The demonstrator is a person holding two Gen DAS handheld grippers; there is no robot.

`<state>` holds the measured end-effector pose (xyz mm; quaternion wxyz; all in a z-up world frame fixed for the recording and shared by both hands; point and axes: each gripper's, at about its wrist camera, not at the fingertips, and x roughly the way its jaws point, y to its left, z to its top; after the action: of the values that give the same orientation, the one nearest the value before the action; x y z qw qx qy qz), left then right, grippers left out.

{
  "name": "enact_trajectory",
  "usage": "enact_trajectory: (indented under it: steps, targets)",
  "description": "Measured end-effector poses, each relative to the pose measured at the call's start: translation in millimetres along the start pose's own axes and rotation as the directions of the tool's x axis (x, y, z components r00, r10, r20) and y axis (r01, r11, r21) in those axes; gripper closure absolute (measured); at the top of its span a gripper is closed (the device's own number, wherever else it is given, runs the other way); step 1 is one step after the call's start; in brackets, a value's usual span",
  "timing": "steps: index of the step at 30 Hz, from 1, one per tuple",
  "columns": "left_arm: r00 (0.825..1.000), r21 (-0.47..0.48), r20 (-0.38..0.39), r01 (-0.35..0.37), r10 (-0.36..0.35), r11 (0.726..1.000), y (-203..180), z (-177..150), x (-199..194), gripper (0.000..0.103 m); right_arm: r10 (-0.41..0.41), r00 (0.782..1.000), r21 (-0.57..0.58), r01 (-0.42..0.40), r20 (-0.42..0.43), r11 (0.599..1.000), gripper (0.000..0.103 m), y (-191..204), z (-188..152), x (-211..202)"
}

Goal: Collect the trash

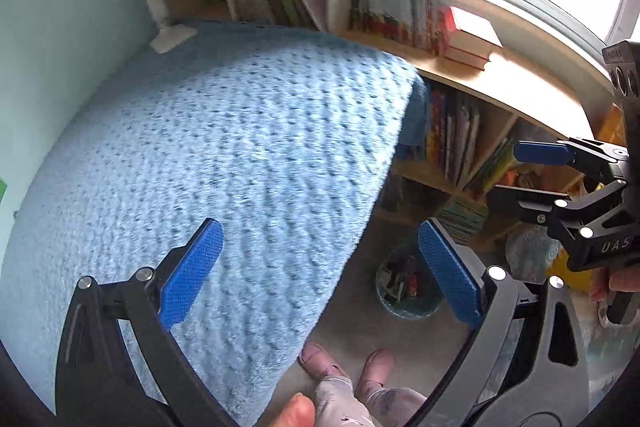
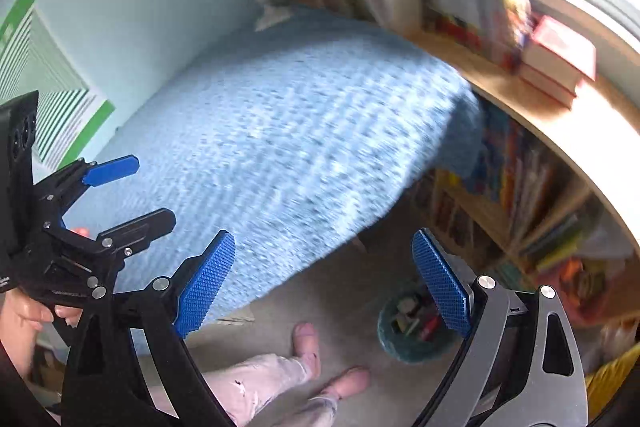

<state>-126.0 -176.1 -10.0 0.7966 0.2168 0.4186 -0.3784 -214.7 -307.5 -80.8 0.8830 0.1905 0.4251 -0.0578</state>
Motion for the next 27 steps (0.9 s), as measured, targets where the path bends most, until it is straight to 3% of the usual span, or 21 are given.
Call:
enact_trajectory:
  steps: [3, 9, 17, 21, 27]
  targets:
    - [0.996, -0.085, 0.019, -0.083, 0.085, 0.993, 36, -10, -16, 0.007, 0.041, 0.999, -0.085, -0.042, -0.018, 0.995, 0.013, 35, 18, 13]
    - [0.972, -0.240, 0.013, -0.224, 0.234, 0.945, 105, -35, -43, 0.007, 0.137, 0.989, -0.244, -0.146, -0.054, 0.959, 0.013, 114, 44, 38]
    - [0.924, -0.475, -0.034, -0.349, 0.380, 0.808, 177, -89, -84, 0.007, 0.231, 0.967, -0.445, -0.256, -0.112, 0.858, 0.013, 217, 64, 66]
    - [0.891, -0.544, -0.076, -0.414, 0.448, 0.730, 202, -112, -98, 0.007, 0.251, 0.958, -0.511, -0.288, -0.142, 0.810, 0.013, 253, 68, 80]
    - [0.854, -0.610, -0.130, -0.469, 0.503, 0.639, 227, -138, -112, 0.007, 0.293, 0.937, -0.561, -0.350, -0.193, 0.750, 0.013, 293, 71, 94]
